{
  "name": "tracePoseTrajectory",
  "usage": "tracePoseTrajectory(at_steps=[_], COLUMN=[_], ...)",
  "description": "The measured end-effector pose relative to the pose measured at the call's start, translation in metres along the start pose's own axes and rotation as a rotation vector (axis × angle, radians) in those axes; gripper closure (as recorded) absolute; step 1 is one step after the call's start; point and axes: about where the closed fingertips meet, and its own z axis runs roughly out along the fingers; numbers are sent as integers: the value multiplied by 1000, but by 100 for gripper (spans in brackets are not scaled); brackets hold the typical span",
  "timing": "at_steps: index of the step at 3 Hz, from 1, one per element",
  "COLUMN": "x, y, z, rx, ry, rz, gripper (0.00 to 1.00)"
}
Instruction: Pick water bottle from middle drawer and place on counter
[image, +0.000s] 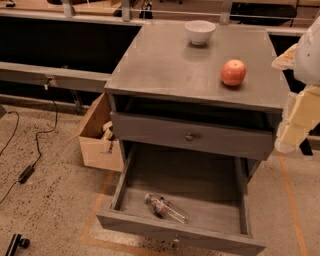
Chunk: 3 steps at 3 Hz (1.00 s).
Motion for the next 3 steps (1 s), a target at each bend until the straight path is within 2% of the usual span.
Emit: tracePoseTrajectory(at_steps=[1,2,3], x=[0,0,-5], y=[0,3,37], z=[0,13,47], rx=[0,17,-11], ry=[0,-54,-184], rz=[0,79,252], gripper=[0,0,0])
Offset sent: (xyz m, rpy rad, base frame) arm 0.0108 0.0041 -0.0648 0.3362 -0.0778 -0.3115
